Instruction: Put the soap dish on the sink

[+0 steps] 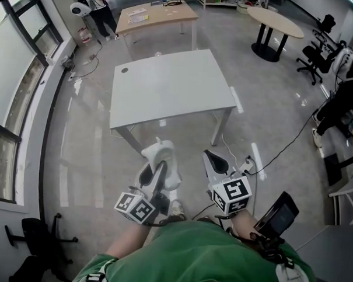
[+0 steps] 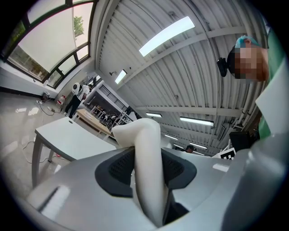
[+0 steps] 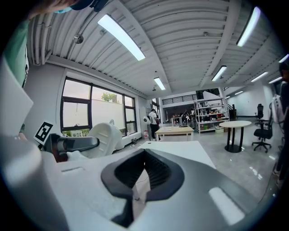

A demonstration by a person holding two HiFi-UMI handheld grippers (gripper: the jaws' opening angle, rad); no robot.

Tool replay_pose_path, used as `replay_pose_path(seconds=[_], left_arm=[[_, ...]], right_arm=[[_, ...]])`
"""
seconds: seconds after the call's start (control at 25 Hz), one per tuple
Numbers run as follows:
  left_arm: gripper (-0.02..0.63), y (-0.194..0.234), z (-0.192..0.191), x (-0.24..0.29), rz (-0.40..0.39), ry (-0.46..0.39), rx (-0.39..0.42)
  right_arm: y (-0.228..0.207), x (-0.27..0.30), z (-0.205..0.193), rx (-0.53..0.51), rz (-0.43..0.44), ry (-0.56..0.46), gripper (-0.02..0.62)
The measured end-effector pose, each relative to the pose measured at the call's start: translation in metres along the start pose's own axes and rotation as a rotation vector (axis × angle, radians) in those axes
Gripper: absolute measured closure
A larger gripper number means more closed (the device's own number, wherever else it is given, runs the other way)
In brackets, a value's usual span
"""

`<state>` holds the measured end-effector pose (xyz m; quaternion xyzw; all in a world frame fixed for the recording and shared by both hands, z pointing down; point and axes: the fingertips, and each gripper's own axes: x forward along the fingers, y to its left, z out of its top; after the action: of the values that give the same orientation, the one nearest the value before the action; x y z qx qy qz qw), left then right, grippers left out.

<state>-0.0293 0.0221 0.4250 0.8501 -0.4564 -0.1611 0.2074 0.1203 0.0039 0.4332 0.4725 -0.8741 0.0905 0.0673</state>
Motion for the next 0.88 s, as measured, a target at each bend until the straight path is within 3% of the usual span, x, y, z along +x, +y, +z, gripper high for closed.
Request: replay_pose_path(seconds=[0.52,0.88], left_arm=[[0.454,0.081,0.04,0.022,-0.038,0.027,-0.004],[0.454,0.102,0.047,0.039,-0.051,0.027,-0.016]], right_arm=[[0.017,0.074,0.015,-0.005,-0.073,-0.01,0.592],[0.013,0.102,0.024,-0.016,-0.076,0.0,0.592]])
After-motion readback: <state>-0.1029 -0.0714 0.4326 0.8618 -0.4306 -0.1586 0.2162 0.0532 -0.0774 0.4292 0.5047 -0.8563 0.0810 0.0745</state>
